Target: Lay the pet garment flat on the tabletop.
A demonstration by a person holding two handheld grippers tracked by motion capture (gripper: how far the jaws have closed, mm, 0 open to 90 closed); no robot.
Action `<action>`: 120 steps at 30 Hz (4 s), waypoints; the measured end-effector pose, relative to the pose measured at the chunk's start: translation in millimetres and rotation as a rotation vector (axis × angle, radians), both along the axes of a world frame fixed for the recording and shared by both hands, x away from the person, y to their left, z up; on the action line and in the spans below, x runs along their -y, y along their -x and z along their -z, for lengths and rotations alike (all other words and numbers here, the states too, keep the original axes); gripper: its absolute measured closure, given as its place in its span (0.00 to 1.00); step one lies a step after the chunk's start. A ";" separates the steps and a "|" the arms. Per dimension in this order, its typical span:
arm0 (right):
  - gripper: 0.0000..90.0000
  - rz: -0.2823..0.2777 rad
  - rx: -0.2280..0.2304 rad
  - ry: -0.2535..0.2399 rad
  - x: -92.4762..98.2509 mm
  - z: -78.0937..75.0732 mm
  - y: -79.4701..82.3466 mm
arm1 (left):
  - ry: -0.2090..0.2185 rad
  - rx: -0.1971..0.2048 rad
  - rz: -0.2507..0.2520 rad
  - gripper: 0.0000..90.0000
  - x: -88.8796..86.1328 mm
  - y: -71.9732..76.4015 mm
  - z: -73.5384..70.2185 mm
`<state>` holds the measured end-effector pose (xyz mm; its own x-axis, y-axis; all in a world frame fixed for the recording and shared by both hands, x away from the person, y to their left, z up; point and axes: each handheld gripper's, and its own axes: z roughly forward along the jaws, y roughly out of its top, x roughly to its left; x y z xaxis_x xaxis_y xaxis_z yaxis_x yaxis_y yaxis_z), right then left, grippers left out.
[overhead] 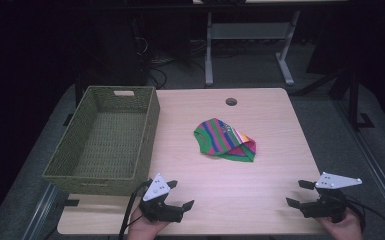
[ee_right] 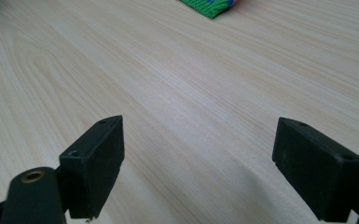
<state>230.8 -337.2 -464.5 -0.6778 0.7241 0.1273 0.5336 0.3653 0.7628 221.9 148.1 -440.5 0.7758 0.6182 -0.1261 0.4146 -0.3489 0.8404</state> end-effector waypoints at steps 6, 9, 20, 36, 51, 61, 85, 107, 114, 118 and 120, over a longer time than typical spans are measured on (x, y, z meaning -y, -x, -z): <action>0.18 0.016 -0.022 0.003 4.8 2.7 -3.5 | 0.007 -0.015 0.011 0.18 0.1 -1.9 1.3; 0.18 0.022 -0.020 0.004 5.1 1.9 -2.4 | 0.005 -0.015 0.017 0.18 -0.3 -1.4 1.8; 0.18 0.003 -0.012 -0.004 -7.6 -1.9 -7.2 | 0.004 -0.014 0.028 0.18 0.0 -0.4 1.7; 0.17 -0.024 0.020 0.001 -19.0 -9.1 -14.5 | -0.004 -0.017 0.029 0.18 -1.9 -4.6 2.0; 0.18 -0.096 -0.025 -0.011 -31.8 -27.9 -40.7 | 0.005 -0.039 0.040 0.18 -0.5 -3.6 3.7; 0.18 -0.143 -0.045 0.031 -44.8 -44.0 -61.7 | 0.025 -0.033 0.040 0.18 -1.5 -2.9 2.7; 0.18 -0.233 -0.116 0.060 -93.4 -80.1 -133.9 | 0.041 -0.025 0.035 0.18 -4.8 -5.8 0.5; 0.17 -0.274 -0.187 0.119 -121.6 -81.4 -175.1 | 0.024 -0.014 0.048 0.18 -2.5 -4.6 0.5; 0.17 -0.257 -0.196 0.106 -130.8 -88.2 -190.8 | 0.010 -0.012 0.050 0.18 -3.6 -5.2 0.9; 0.17 -0.250 -0.198 0.113 -133.3 -86.7 -198.3 | 0.030 -0.021 0.056 0.18 -2.2 -5.1 1.3; 0.17 -0.237 -0.189 0.103 -134.9 -86.5 -201.9 | 0.042 -0.029 0.055 0.18 -3.4 -5.4 0.8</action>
